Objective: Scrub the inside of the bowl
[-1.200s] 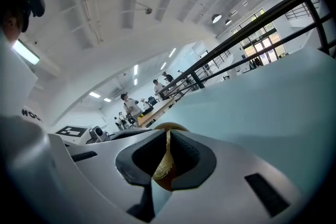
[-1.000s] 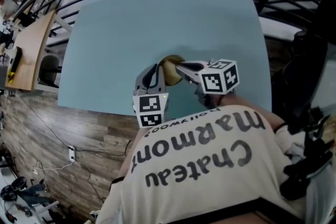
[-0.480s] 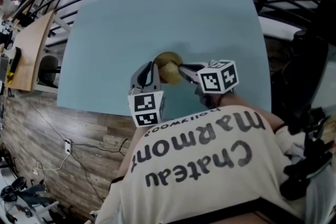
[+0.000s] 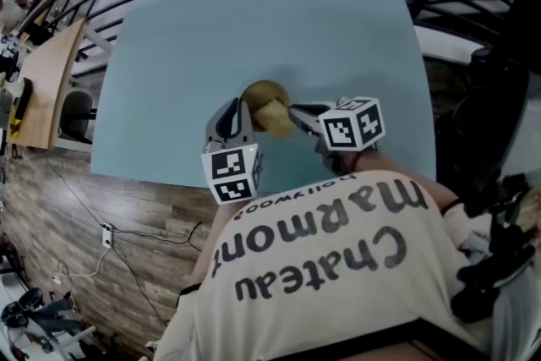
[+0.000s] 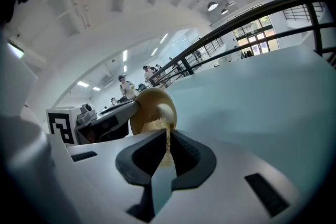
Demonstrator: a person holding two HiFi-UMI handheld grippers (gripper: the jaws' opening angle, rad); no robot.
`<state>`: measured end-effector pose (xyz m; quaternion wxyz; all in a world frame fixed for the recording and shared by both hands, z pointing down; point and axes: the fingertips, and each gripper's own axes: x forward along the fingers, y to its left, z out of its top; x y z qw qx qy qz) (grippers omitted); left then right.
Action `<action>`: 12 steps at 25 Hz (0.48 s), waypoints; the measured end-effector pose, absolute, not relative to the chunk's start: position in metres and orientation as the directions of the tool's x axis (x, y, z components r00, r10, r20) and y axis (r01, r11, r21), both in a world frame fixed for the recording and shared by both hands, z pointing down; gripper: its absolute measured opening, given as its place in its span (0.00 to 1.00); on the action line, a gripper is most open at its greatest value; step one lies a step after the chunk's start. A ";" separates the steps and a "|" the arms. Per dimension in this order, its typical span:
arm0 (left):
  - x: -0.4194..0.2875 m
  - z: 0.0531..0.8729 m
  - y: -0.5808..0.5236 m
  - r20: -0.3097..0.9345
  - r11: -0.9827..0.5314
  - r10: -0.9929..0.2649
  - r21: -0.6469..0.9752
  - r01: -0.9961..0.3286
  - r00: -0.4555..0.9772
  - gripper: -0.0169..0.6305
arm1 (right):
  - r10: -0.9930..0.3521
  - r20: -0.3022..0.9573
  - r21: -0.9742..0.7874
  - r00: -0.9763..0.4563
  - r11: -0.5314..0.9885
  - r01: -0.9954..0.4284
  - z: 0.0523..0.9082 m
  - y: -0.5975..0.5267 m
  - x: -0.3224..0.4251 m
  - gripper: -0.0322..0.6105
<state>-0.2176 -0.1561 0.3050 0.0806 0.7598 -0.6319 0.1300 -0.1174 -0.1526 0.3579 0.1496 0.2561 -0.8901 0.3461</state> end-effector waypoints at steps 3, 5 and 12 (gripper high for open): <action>-0.220 0.310 -0.159 0.303 -0.171 -0.938 0.011 -0.985 0.166 0.05 | -0.358 0.441 -0.542 -0.823 0.626 -0.562 0.357 -0.155 -0.115 0.13; -0.224 0.320 -0.159 0.325 -0.144 -0.932 0.077 -0.986 0.162 0.05 | -0.364 0.443 -0.539 -0.819 0.622 -0.568 0.359 -0.156 -0.113 0.12; -0.241 0.361 -0.153 0.420 -0.017 -0.897 0.277 -0.961 0.137 0.05 | -0.375 0.447 -0.541 -0.812 0.609 -0.579 0.359 -0.156 -0.105 0.12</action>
